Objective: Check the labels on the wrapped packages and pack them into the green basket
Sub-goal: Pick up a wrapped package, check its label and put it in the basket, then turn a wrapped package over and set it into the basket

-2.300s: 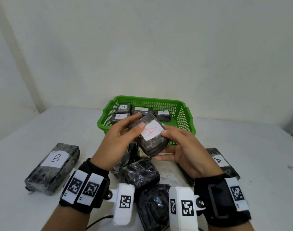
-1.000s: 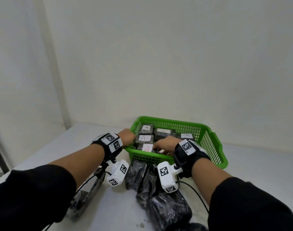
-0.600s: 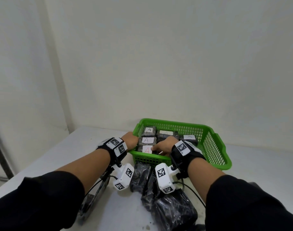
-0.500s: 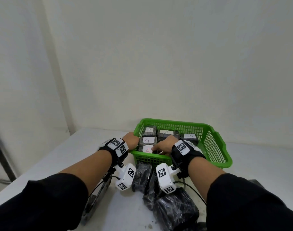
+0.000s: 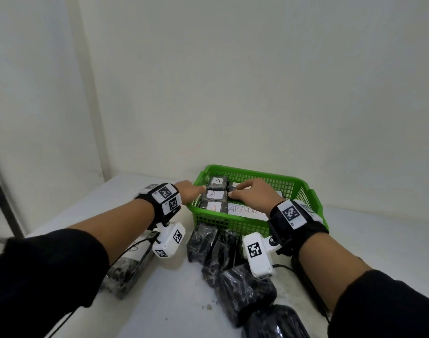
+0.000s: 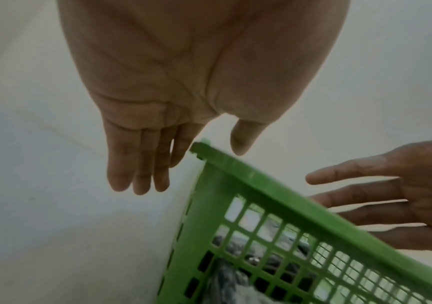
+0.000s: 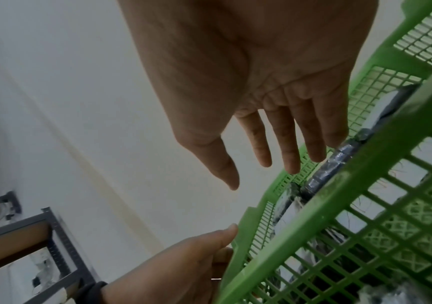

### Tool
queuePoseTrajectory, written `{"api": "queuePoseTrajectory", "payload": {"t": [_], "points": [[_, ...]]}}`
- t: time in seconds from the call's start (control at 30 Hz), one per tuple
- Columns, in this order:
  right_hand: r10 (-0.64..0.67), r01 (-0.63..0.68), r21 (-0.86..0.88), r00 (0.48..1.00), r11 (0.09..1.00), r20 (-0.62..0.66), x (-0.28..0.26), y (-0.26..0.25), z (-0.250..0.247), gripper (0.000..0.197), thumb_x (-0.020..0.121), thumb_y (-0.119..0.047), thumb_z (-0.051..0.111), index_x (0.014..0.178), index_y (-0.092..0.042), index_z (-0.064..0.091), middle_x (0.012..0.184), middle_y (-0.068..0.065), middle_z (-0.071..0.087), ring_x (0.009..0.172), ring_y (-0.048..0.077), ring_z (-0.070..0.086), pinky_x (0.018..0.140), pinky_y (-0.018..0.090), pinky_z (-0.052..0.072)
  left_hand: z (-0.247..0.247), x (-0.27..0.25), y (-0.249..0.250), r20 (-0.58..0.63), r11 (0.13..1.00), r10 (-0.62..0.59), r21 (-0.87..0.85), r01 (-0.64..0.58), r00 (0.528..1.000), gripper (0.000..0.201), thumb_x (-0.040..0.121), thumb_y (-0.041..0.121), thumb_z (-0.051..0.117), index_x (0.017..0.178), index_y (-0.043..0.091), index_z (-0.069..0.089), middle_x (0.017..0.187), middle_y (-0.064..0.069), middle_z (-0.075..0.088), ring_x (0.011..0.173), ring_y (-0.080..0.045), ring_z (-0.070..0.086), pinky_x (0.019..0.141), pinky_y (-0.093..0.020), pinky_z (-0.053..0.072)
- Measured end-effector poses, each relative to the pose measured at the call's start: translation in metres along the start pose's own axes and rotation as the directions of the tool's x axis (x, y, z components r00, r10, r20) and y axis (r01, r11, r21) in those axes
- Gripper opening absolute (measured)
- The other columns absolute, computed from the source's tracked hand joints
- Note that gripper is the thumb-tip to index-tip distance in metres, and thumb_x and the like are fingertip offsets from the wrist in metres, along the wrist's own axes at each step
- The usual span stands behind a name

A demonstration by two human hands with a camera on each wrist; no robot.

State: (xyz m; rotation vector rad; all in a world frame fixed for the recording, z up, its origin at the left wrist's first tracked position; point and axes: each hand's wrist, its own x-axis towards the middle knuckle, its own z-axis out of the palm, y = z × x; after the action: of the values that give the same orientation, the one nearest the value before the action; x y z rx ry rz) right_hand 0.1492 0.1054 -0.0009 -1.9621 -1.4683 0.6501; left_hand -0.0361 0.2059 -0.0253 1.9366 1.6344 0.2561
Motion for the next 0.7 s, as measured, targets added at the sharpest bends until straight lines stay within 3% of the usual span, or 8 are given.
{"api": "queuePoseTrajectory", "payload": {"t": [0.07,0.13,0.2,0.3,0.37,0.47,0.53,0.7], "points": [[-0.047,0.047,-0.002,0.999,0.999,-0.006,-0.013,0.0,-0.006,0.047,0.09,-0.041,0.076,0.13,-0.018,0.067,0.131,0.004,0.067,0.116,0.022,0.063,0.093,0.033,0.047,-0.006,-0.013,0.002,-0.02,0.995,0.041,0.089,-0.039,0.999,0.076,0.101,0.056,0.037,0.134,-0.011,0.051,0.135,-0.029,0.056,0.124,-0.04,0.057,0.099,-0.039,0.048],[-0.081,0.08,0.011,0.997,0.997,0.009,-0.026,-0.001,-0.009,0.051,0.091,-0.042,0.075,0.136,-0.021,0.061,0.137,0.001,0.065,0.115,0.019,0.061,0.093,0.033,0.046,-0.011,-0.024,0.0,-0.021,0.984,0.069,0.165,-0.064,0.997,0.08,0.1,0.058,0.036,0.128,-0.014,0.053,0.132,-0.031,0.057,0.12,-0.041,0.058,0.09,-0.037,0.048],[-0.107,0.107,0.019,0.994,0.994,0.027,-0.04,-0.002,-0.011,0.058,0.093,-0.043,0.075,0.143,-0.021,0.056,0.14,-0.001,0.062,0.113,0.017,0.059,0.093,0.031,0.045,-0.013,-0.036,-0.003,-0.03,0.97,0.095,0.226,-0.086,0.995,0.076,0.099,0.06,0.038,0.124,-0.009,0.058,0.128,-0.028,0.06,0.115,-0.038,0.06,0.081,-0.032,0.042],[-0.145,0.145,-0.02,0.989,0.989,0.011,-0.054,-0.001,-0.011,0.066,0.091,-0.048,0.075,0.148,-0.022,0.052,0.149,-0.001,0.058,0.129,0.019,0.058,0.107,0.037,0.047,-0.014,-0.052,-0.008,-0.038,0.948,0.125,0.3,-0.108,0.991,0.074,0.098,0.061,0.038,0.136,0.0,0.052,0.141,-0.018,0.054,0.126,-0.03,0.054,0.097,-0.032,0.043],[-0.165,0.165,-0.049,0.986,0.985,0.004,-0.064,-0.005,-0.01,0.07,0.091,-0.05,0.074,0.151,-0.024,0.049,0.151,-0.002,0.056,0.134,0.019,0.056,0.109,0.035,0.044,-0.016,-0.063,-0.011,-0.035,0.937,0.143,0.327,-0.124,0.989,0.077,0.097,0.064,0.038,0.144,0.003,0.045,0.148,-0.014,0.048,0.132,-0.028,0.049,0.107,-0.034,0.04],[-0.217,0.219,-0.069,0.976,0.973,0.026,-0.079,-0.014,-0.007,0.073,0.091,-0.049,0.074,0.154,-0.027,0.044,0.154,-0.003,0.053,0.134,0.016,0.054,0.102,0.028,0.038,-0.024,-0.08,-0.022,-0.048,0.93,0.153,0.344,-0.128,0.987,0.078,0.096,0.063,0.042,0.15,0.007,0.038,0.154,-0.01,0.042,0.139,-0.025,0.043,0.112,-0.034,0.035],[-0.265,0.269,-0.081,0.962,0.96,0.057,-0.089,-0.021,-0.001,0.073,0.092,-0.047,0.074,0.155,-0.029,0.042,0.153,-0.005,0.052,0.125,0.011,0.053,0.099,0.025,0.036,-0.029,-0.092,-0.035,-0.064,0.93,0.146,0.351,-0.115,0.987,0.08,0.094,0.064,0.046,0.151,0.009,0.036,0.155,-0.007,0.042,0.14,-0.023,0.042,0.114,-0.033,0.034],[-0.368,0.384,-0.119,0.92,0.916,0.137,-0.104,-0.042,0.032,0.081,0.089,-0.047,0.077,0.158,-0.031,0.038,0.162,-0.006,0.044,0.147,0.016,0.043,0.113,0.03,0.036,-0.036,-0.122,-0.07,-0.061,0.915,0.097,0.397,-0.065,0.993,0.086,0.09,0.067,0.05,0.153,0.011,0.033,0.155,-0.004,0.041,0.14,-0.022,0.042,0.114,-0.033,0.034]]}}
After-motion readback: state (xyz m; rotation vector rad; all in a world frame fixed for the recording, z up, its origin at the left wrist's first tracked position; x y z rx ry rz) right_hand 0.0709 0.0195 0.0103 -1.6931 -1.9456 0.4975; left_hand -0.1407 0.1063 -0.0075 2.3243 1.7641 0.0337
